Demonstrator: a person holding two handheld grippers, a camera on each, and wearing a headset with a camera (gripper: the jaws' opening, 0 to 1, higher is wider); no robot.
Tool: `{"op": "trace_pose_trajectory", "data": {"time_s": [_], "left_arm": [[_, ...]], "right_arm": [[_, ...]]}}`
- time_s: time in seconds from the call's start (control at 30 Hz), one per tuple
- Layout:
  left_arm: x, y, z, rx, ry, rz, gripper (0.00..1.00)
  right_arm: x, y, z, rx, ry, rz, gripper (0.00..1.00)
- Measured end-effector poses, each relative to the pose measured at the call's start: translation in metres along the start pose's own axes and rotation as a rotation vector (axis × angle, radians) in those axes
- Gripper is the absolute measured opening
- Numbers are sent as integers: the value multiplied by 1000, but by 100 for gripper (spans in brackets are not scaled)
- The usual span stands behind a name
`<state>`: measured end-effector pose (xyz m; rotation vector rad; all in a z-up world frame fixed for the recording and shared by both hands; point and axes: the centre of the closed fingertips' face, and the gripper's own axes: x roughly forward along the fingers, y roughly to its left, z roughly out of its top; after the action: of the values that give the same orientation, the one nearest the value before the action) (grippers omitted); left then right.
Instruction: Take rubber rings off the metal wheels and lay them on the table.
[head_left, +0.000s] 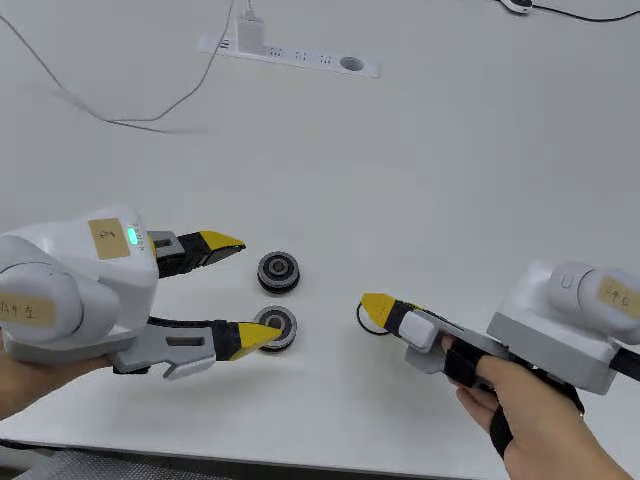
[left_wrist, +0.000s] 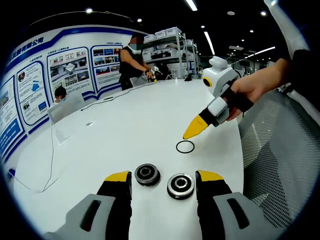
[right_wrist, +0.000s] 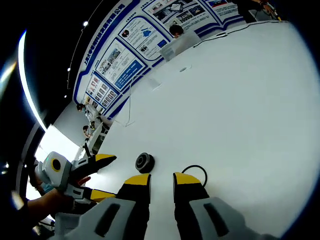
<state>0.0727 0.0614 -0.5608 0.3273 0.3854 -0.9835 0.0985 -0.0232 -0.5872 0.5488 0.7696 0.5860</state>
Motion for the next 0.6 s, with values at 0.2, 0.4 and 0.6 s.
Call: {"op": "trace_pose_trajectory", "data": {"time_s": [0.2, 0.4, 0.6], "left_arm": [[5, -1, -6, 14, 28, -14, 44], [10, -9, -11, 13, 48, -52, 34], [15, -16, -19, 14, 74, -85, 29]], "right_arm": [[3, 12, -6, -8, 20, 59, 21], [4, 18, -12, -12, 39, 89, 21], [7, 28, -26, -30, 80, 121, 21]]}}
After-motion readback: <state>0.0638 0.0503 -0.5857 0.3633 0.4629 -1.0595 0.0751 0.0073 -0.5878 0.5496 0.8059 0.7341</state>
